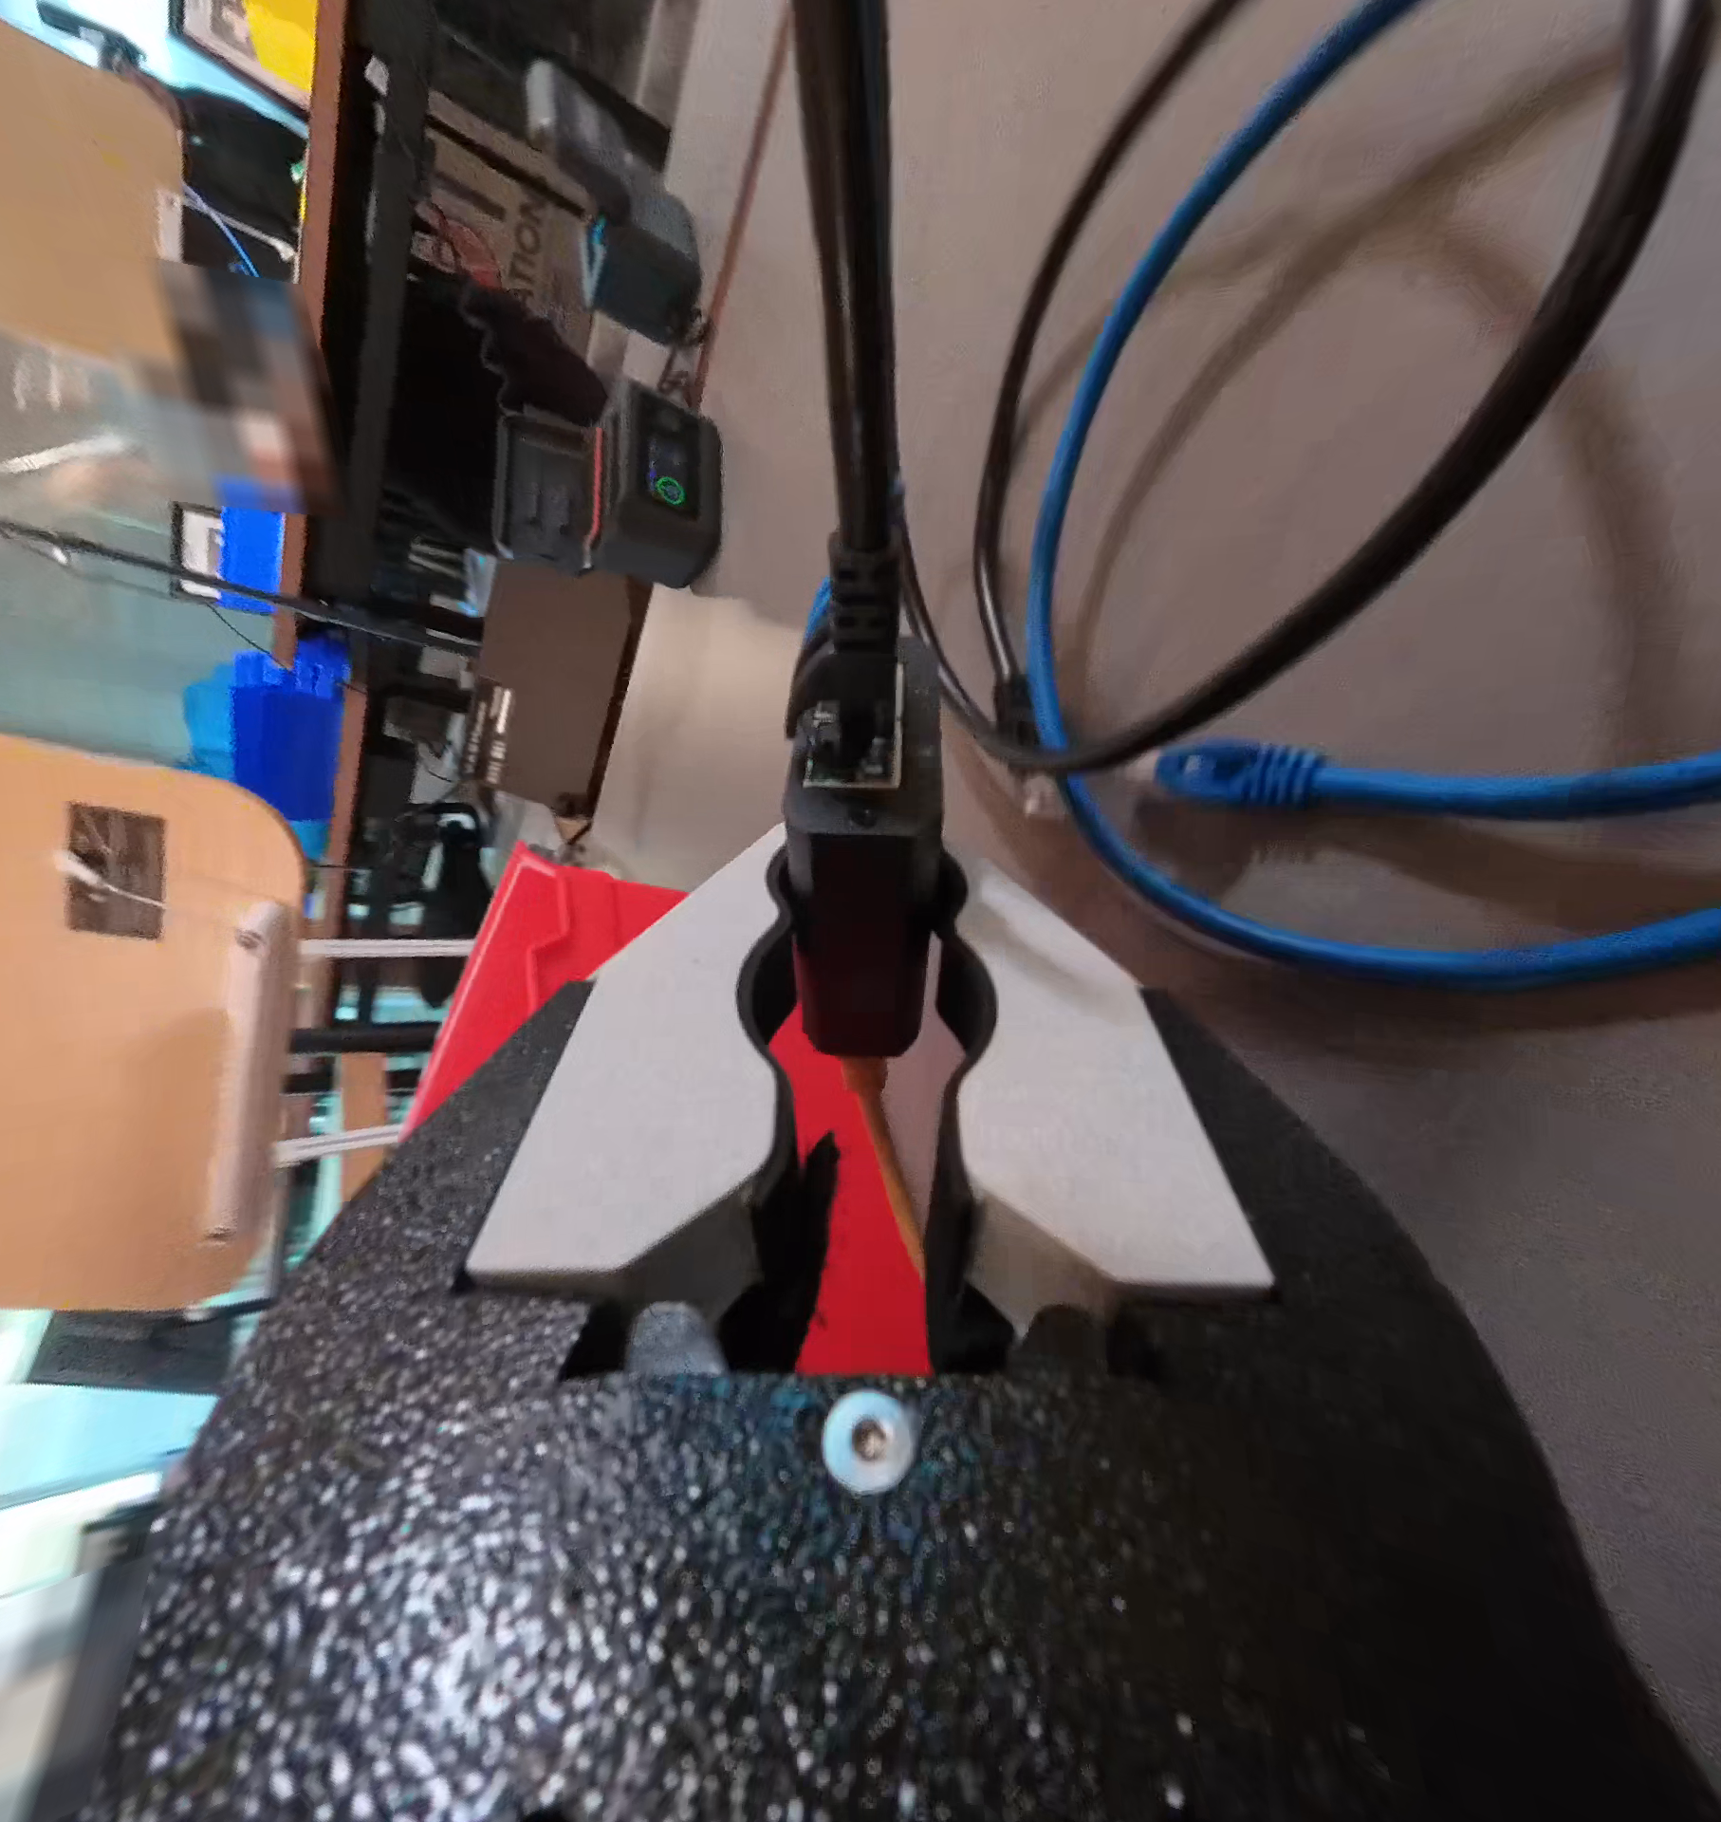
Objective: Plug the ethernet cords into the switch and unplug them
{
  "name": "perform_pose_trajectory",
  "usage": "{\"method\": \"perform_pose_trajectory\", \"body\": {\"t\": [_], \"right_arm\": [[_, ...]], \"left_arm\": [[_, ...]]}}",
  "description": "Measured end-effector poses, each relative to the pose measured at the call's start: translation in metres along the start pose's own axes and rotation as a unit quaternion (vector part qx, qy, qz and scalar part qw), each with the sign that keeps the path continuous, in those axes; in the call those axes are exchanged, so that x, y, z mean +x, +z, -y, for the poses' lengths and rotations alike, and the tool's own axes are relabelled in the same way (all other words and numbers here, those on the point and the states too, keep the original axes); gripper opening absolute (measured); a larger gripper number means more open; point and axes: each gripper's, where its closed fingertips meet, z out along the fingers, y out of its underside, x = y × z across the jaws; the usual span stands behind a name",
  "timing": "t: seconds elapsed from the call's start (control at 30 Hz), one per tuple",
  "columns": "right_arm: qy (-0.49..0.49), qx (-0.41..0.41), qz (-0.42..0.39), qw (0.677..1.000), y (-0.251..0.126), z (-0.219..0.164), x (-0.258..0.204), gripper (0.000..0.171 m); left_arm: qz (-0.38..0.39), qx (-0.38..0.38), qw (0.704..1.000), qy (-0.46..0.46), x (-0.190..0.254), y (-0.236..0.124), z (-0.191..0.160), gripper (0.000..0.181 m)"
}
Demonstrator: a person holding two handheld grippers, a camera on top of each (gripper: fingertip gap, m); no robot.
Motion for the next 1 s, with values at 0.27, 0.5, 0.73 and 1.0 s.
{"method": "perform_pose_trajectory", "body": {"t": [0.27,0.5,0.73,1.0], "right_arm": [[0.116,0.119,-0.140,0.976,-0.068,-0.003,0.056,0.042],[0.150,0.142,-0.169,0.964,-0.079,0.003,0.068,0.050],[0.106,0.198,-0.267,0.937,-0.148,0.033,0.073,0.045],[0.041,0.227,-0.384,0.894,-0.250,0.053,0.065,0.035]], "left_arm": [[-0.105,0.202,0.921,-0.316,-0.037,-0.024,0.066,0.021],[-0.230,0.308,0.795,-0.469,-0.049,-0.034,0.109,0.021],[-0.225,0.371,0.815,-0.385,-0.078,-0.050,0.180,0.020],[-0.170,0.455,0.839,-0.246,-0.152,-0.064,0.316,0.021]]}}
